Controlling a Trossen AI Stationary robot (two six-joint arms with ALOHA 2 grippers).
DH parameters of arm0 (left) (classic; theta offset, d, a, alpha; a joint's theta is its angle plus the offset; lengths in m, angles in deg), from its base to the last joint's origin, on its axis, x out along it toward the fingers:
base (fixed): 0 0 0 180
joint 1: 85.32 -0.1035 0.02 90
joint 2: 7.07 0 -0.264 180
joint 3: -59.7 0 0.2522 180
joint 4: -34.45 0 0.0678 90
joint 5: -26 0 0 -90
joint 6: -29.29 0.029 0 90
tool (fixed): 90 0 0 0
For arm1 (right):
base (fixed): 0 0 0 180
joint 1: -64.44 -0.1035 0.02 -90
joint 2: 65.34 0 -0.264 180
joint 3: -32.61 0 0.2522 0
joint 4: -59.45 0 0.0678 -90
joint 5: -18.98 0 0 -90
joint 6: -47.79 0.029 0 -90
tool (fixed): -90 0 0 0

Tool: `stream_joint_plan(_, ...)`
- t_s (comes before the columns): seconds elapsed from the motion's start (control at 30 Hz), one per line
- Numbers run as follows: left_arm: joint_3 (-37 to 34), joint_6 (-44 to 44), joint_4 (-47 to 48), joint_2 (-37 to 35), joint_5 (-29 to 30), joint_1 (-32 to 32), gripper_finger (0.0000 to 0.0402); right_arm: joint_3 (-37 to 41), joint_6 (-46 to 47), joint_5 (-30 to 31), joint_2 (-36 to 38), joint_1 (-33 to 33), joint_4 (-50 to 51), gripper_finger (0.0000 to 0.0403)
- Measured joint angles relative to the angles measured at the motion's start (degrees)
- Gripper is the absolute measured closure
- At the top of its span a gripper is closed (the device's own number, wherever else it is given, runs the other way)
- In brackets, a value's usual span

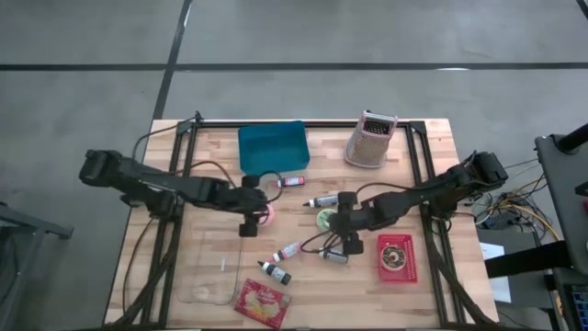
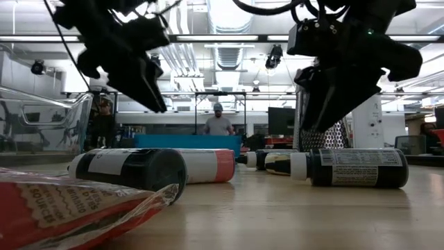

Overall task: Pick & Place Food Item
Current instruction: Put the pink donut into the red basket

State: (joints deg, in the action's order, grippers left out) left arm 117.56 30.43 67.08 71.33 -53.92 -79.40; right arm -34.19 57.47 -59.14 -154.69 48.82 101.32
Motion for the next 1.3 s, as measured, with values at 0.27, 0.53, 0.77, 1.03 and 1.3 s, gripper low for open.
stream_joint_plan(0.27, 0.7, -0.4, 1.5, 4.4, -7.8, -5.5, 0.0234, 1.1, -0.4, 0.1, 0.0, 0.0, 1.5, 0.0179)
stream_joint_plan(0.53, 0.7, -1.8, 4.2, 4.8, -12.8, -10.6, 0.0209, 2.6, -0.2, 0.0, 0.1, 0.0, 1.4, 0.0179)
stream_joint_plan(0.77, 0.6, -2.8, 5.8, 4.8, -17.8, -11.6, 0.0187, 2.8, -0.6, -0.2, 0.1, 0.0, 1.5, 0.0179)
stream_joint_plan(1.03, 0.6, -2.4, 4.2, 6.8, -15.1, -11.7, 0.0184, 2.8, -0.6, -0.3, 0.1, 0.0, 1.4, 0.0179)
stream_joint_plan(1.3, 1.6, -1.3, 4.3, 14.1, -14.4, -11.7, 0.0183, 2.7, -0.6, -0.4, 0.1, 0.0, 1.5, 0.0179)
